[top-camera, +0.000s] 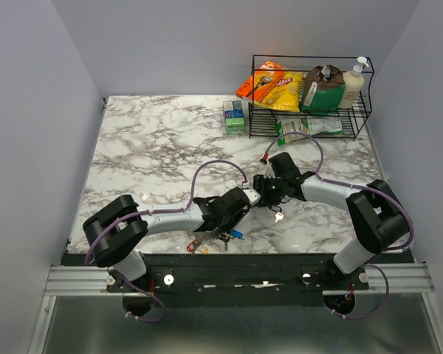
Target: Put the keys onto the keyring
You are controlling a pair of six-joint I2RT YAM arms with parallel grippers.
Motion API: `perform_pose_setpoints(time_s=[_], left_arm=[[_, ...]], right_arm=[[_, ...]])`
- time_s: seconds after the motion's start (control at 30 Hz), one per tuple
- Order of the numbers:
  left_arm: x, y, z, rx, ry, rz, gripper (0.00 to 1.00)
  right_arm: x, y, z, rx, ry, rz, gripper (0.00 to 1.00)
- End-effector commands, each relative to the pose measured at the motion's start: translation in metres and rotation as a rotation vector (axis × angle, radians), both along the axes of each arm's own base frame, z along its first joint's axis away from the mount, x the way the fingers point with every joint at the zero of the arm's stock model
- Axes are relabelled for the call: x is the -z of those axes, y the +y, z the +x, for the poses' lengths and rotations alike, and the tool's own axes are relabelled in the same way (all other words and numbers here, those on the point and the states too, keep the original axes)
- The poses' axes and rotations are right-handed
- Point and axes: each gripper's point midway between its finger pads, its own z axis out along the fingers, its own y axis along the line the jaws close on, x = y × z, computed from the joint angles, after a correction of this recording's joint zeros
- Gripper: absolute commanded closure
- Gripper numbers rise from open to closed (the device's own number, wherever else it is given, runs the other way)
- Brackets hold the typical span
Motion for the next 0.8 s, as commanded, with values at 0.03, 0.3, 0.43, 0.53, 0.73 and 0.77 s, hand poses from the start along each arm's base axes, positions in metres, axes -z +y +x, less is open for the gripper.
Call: perform_pose_setpoints(time_s=[0.03,0.3,0.43,0.53,0.73,0.77], left_arm=[[0.014,0.001,-0.005,0.007,0.016,0.008,0.66],[0.009,0.003,-0.004,0.011,-0.005,0.002,1.00],[-0.003,0.003,-0.002,0.022,-0.027,-0.019,1.00],[-0.019,0.001,-0.004,0.038,-0.047,-0.066,1.00],[-0.049,-0.006,-0.013,0.076,-0.046,-0.195,1.00],[-0.052,-0.004,-0.011,0.072,-0.046,-0.207,1.00]], right_arm=[[0.006,-0.008,-0.002,0.003,0.004,-0.032,0.44],[0.003,-0.007,-0.003,-0.006,-0.004,-0.024,0.45],[-0.005,-0.006,-0.001,-0.020,-0.031,-0.013,0.44],[-0.017,-0.003,-0.001,-0.061,-0.076,0.012,0.44],[-0.051,0.004,-0.004,-0.189,-0.208,0.079,0.44],[-0.063,0.006,-0.004,-0.211,-0.247,0.103,0.44]])
